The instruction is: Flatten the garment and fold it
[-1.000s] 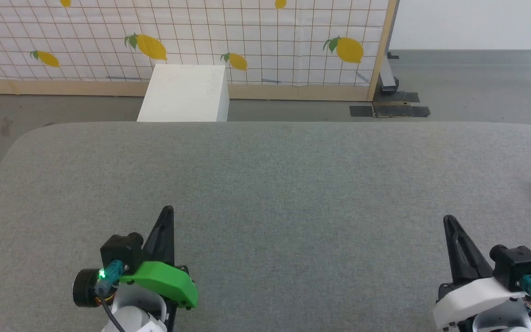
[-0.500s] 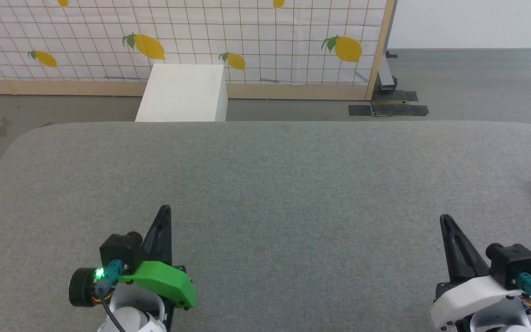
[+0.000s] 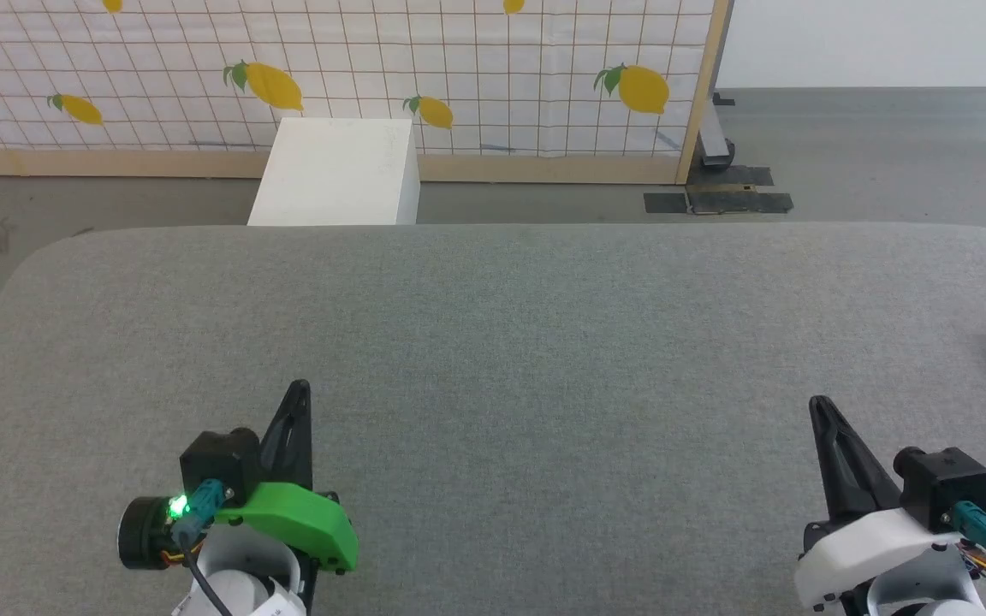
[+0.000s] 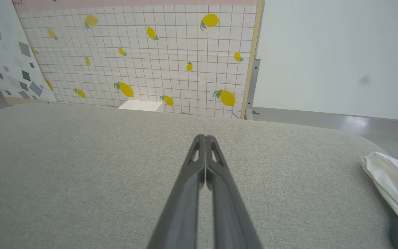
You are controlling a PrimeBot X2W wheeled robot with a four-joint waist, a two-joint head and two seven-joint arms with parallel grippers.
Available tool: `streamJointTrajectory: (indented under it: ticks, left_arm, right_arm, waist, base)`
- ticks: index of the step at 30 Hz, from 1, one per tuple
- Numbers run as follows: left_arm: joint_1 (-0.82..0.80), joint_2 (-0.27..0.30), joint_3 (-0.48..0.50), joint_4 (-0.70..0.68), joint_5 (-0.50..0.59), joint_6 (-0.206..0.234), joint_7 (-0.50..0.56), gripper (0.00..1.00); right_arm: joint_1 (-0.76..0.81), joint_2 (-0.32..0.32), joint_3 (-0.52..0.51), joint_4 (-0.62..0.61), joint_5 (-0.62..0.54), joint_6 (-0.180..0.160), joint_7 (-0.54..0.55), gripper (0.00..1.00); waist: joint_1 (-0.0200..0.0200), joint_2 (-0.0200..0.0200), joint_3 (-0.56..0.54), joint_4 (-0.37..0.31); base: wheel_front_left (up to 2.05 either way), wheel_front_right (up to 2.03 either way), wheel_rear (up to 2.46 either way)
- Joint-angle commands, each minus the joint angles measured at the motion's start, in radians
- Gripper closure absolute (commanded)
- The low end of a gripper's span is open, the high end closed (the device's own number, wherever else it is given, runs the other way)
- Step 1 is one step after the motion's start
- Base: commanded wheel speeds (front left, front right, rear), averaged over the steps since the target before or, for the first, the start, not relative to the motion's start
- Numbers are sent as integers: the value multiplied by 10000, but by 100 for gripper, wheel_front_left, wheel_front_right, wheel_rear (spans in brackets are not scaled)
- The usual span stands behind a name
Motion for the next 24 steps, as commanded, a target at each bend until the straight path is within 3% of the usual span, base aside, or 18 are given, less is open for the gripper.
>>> streamJointTrajectory:
  ticks: [1, 24]
  left_arm:
    - [196, -43, 58, -111, 185, 60, 49, 100]
    - [418, -61, 262, -681, 601, 170, 512, 100]
  right_arm:
    - [-183, 12, 34, -63, -81, -9, 17, 100]
    - [-298, 16, 190, -110, -209, -13, 200, 100]
  waist:
    - [0, 0, 2, -4]
    - [0, 0, 33, -75]
  base:
    - [0, 0, 0]
    - [0, 0, 0]
